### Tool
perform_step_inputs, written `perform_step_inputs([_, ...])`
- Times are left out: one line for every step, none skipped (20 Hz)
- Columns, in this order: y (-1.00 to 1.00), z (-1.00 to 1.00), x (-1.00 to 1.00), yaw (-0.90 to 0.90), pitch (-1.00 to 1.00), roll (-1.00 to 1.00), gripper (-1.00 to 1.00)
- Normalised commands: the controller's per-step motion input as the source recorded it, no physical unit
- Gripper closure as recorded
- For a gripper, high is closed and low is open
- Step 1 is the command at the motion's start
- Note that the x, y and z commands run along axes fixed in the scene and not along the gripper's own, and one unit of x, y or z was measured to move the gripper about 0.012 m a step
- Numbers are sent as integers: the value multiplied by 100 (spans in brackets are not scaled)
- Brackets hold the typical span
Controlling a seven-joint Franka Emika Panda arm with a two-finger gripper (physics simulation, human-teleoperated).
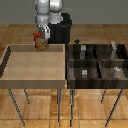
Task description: Place the box of cereal into the appropriate compartment.
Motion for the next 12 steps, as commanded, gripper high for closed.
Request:
perform_step_inputs([100,0,0,0,0,0,100])
perform_step_inputs([100,0,0,0,0,0,100])
perform_step_inputs([100,0,0,0,0,0,100])
perform_step_inputs([100,0,0,0,0,0,100])
perform_step_inputs([100,0,0,0,0,0,100])
perform_step_inputs([100,0,0,0,0,0,100])
perform_step_inputs([100,0,0,0,0,0,100])
perform_step_inputs([100,0,0,0,0,0,100])
perform_step_inputs([100,0,0,0,0,0,100])
perform_step_inputs([100,0,0,0,0,0,100])
perform_step_inputs([100,0,0,0,0,0,100])
perform_step_inputs([100,0,0,0,0,0,100])
